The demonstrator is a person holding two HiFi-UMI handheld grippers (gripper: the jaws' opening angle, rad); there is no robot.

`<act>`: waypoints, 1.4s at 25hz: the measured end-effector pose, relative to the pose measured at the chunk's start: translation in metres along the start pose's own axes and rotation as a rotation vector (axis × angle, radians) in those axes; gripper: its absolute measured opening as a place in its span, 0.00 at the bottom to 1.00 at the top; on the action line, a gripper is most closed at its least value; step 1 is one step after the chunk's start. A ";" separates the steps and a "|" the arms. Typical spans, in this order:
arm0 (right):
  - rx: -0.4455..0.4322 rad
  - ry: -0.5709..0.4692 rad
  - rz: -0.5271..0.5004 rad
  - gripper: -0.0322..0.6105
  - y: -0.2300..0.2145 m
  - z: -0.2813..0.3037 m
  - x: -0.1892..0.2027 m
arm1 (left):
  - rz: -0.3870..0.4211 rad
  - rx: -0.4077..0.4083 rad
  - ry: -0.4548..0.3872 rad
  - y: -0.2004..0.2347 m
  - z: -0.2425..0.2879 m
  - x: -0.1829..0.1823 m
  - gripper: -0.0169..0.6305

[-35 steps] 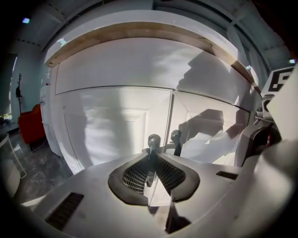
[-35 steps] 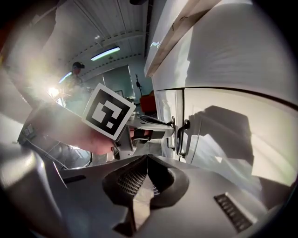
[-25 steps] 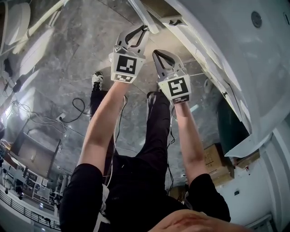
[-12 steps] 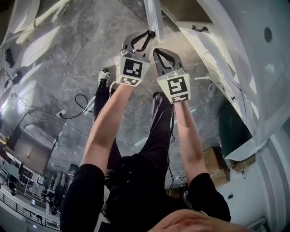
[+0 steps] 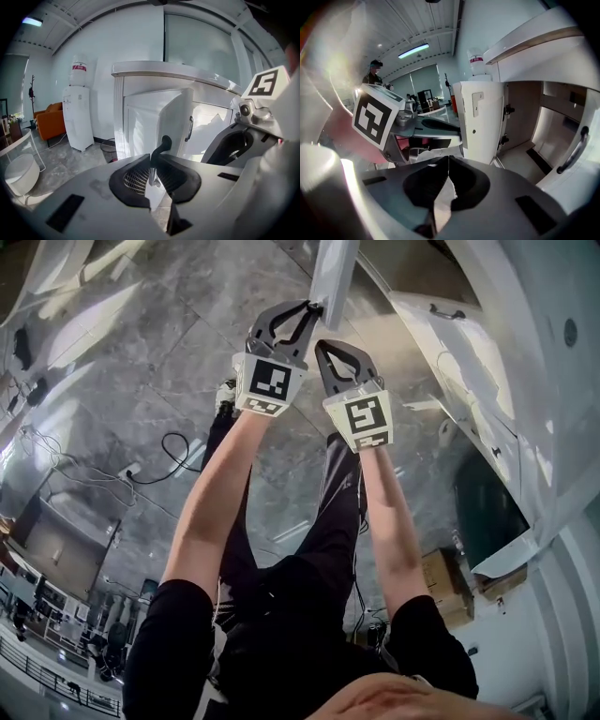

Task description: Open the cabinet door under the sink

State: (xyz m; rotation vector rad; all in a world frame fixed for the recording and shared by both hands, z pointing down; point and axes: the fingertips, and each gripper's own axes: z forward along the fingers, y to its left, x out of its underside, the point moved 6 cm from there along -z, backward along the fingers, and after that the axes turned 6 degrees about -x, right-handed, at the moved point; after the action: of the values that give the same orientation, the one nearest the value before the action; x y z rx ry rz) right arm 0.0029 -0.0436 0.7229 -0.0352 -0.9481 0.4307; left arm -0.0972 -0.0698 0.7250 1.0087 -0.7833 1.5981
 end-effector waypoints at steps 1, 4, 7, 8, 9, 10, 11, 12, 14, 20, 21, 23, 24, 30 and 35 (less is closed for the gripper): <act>0.006 -0.003 0.004 0.14 0.002 0.003 -0.002 | 0.000 0.000 -0.003 0.005 -0.003 0.000 0.10; 0.029 -0.016 0.025 0.14 0.009 0.015 -0.010 | -0.006 -0.022 -0.010 0.027 -0.011 0.004 0.09; 0.038 -0.020 0.024 0.14 0.016 0.027 -0.011 | 0.005 0.005 -0.009 0.048 -0.016 0.007 0.09; 0.042 -0.022 0.024 0.14 0.018 0.031 -0.011 | 0.012 0.023 -0.006 0.054 -0.017 0.007 0.09; 0.049 -0.024 0.026 0.14 0.021 0.037 -0.012 | 0.019 0.037 -0.004 0.061 -0.017 0.008 0.09; 0.056 -0.028 0.031 0.14 0.023 0.042 -0.013 | 0.023 0.047 -0.003 0.068 -0.018 0.009 0.09; 0.064 -0.032 0.038 0.14 0.026 0.049 -0.016 | 0.027 0.054 -0.005 0.076 -0.019 0.010 0.09; 0.070 -0.038 0.044 0.14 0.028 0.054 -0.019 | 0.030 0.061 -0.006 0.084 -0.020 0.011 0.09; 0.084 -0.049 0.052 0.14 0.033 0.064 -0.025 | 0.047 0.081 -0.008 0.097 -0.021 0.010 0.08; 0.134 -0.085 0.096 0.14 0.051 0.084 -0.046 | 0.127 0.192 0.000 0.135 -0.020 0.007 0.08; 0.138 -0.087 0.100 0.14 0.055 0.086 -0.048 | 0.129 0.215 0.007 0.143 -0.019 0.007 0.09; 0.145 -0.083 0.106 0.14 0.062 0.089 -0.051 | 0.136 0.252 0.027 0.159 -0.016 0.005 0.08; 0.150 -0.079 0.108 0.14 0.064 0.089 -0.053 | 0.146 0.262 0.040 0.168 -0.014 0.003 0.08; 0.158 -0.041 0.119 0.14 0.069 0.085 -0.070 | 0.208 0.276 0.087 0.192 -0.016 -0.003 0.08; 0.167 0.001 0.102 0.14 0.077 0.067 -0.109 | 0.146 0.285 0.109 0.191 -0.049 -0.019 0.08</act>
State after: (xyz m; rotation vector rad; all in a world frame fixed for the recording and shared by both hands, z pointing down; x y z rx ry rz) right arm -0.1311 -0.0242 0.6609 0.0682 -0.9087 0.6025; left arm -0.2908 -0.0816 0.6874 1.0731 -0.5758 1.9130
